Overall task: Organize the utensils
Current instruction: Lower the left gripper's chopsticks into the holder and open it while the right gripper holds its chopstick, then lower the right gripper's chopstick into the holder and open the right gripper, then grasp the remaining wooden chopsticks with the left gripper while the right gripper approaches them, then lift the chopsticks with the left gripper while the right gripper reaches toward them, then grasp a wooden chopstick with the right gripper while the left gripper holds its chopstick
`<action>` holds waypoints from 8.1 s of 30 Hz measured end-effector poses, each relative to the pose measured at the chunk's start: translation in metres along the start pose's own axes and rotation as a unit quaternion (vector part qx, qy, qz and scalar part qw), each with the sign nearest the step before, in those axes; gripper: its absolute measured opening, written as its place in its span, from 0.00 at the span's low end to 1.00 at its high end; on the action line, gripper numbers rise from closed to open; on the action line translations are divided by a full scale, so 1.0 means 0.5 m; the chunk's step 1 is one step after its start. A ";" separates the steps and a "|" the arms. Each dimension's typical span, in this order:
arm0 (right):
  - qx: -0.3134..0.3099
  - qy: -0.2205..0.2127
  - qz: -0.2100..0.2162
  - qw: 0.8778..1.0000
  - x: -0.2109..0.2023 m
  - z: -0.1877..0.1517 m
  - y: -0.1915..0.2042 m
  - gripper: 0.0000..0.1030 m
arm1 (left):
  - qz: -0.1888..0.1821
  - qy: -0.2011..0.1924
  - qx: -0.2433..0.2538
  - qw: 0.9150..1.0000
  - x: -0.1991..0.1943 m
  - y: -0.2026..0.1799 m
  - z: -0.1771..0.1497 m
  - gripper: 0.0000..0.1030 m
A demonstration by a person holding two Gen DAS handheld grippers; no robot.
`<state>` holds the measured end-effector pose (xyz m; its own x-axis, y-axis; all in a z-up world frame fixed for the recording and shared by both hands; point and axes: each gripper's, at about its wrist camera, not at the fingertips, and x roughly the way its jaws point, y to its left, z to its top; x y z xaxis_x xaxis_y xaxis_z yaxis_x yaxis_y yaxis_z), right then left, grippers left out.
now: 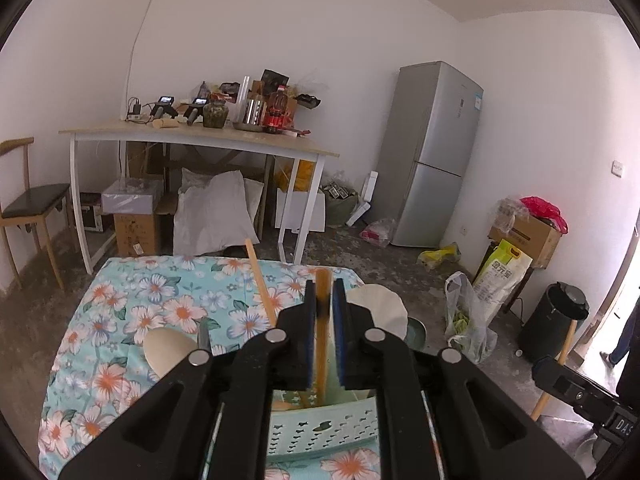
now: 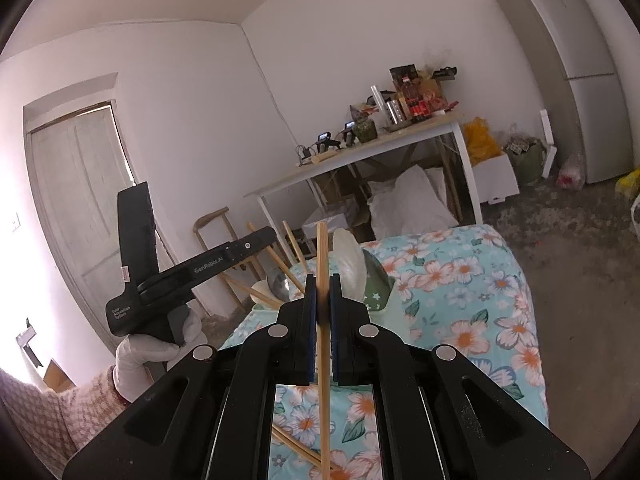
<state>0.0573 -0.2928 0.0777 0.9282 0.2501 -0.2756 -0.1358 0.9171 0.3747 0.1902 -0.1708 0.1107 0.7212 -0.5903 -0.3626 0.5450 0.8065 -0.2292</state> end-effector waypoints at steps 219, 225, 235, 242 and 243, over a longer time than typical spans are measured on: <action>-0.169 0.279 0.030 0.945 0.215 -0.228 0.102 0.35 | 0.069 0.117 -0.160 0.978 -0.240 0.199 -0.317 0.12; -0.220 0.335 0.142 0.905 0.326 -0.246 0.166 0.27 | 0.074 0.126 -0.167 0.975 -0.247 0.211 -0.319 0.12; -0.275 0.383 0.197 0.860 0.445 -0.301 0.253 0.22 | 0.094 0.132 -0.180 0.970 -0.271 0.242 -0.326 0.12; -0.288 0.387 0.187 0.856 0.481 -0.324 0.270 0.07 | 0.096 0.133 -0.182 0.970 -0.274 0.246 -0.326 0.12; -0.288 0.383 0.184 0.858 0.478 -0.320 0.268 0.06 | 0.096 0.132 -0.181 0.970 -0.275 0.246 -0.326 0.12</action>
<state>0.2056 -0.0602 -0.0797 0.3162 0.4842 -0.8158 -0.7243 0.6786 0.1220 0.0885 0.0150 -0.0150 0.6341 -0.4372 -0.6378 0.1906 0.8878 -0.4190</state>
